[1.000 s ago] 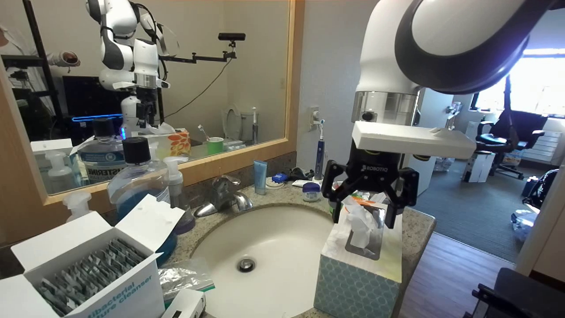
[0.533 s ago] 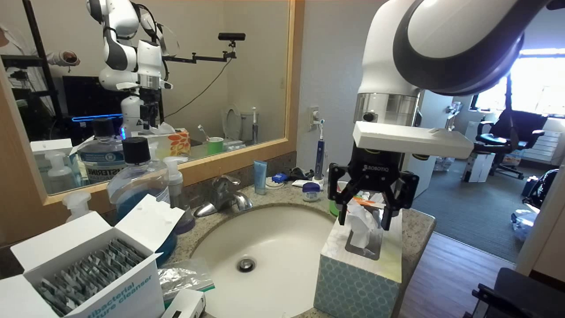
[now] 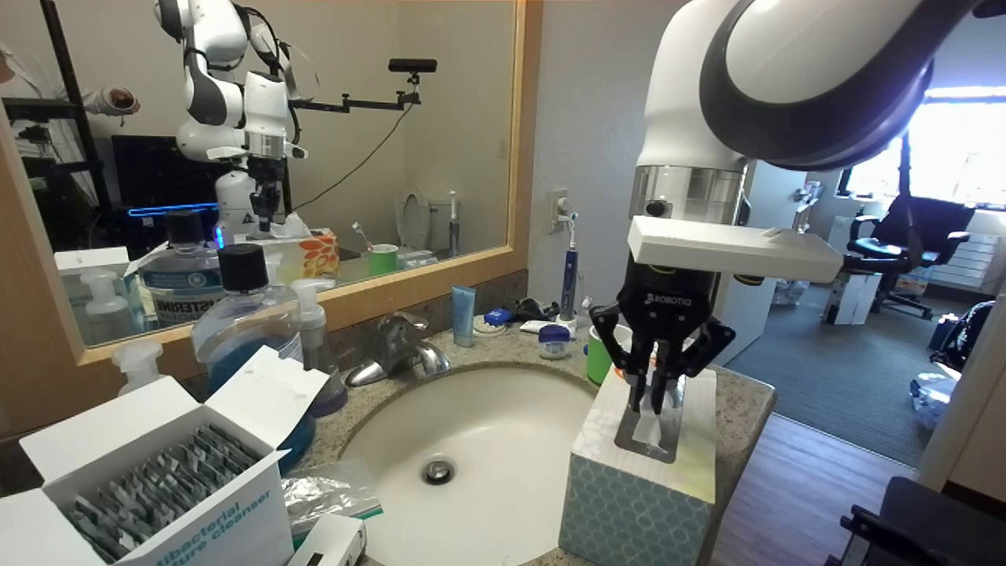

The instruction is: Remove a tissue from the box and put it on the sink counter

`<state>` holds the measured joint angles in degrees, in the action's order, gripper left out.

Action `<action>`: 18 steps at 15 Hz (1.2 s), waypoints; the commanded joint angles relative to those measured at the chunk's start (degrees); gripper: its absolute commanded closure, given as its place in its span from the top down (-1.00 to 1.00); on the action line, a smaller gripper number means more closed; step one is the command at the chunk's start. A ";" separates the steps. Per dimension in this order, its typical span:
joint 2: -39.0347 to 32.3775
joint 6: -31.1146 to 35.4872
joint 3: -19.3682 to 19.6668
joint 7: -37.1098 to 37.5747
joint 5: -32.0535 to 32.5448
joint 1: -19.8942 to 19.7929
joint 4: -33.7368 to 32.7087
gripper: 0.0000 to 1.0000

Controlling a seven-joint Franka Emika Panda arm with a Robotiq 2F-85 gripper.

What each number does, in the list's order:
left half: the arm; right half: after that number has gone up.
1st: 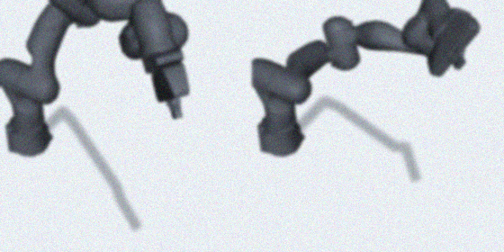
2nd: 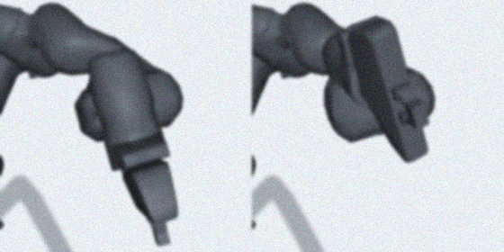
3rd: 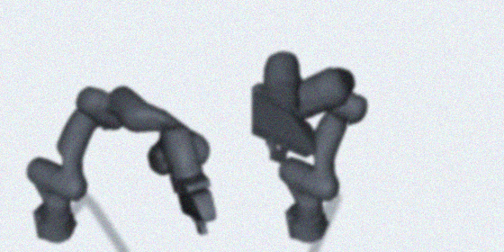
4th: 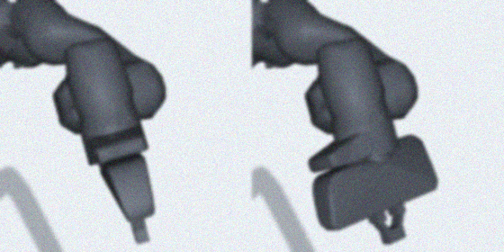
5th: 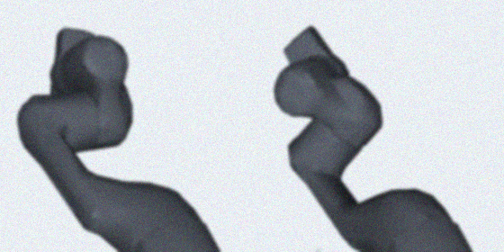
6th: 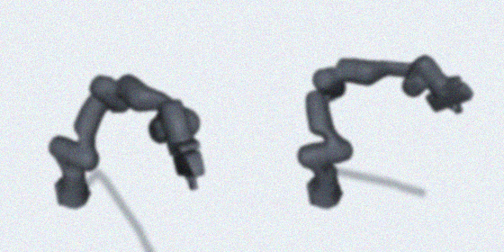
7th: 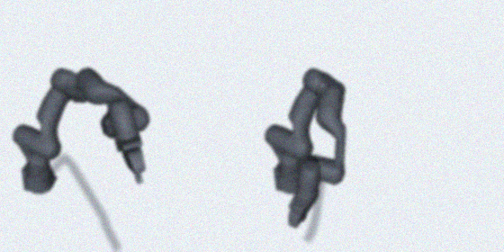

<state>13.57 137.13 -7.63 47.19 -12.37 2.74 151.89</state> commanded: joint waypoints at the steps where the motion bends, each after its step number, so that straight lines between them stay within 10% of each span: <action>1: 0.81 0.32 -0.38 0.06 0.44 0.22 -0.19 -1.00; 18: 23.70 -19.96 -6.75 10.15 11.91 -0.31 -4.14 -1.00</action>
<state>31.89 122.13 -12.66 55.55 -1.68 2.42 149.28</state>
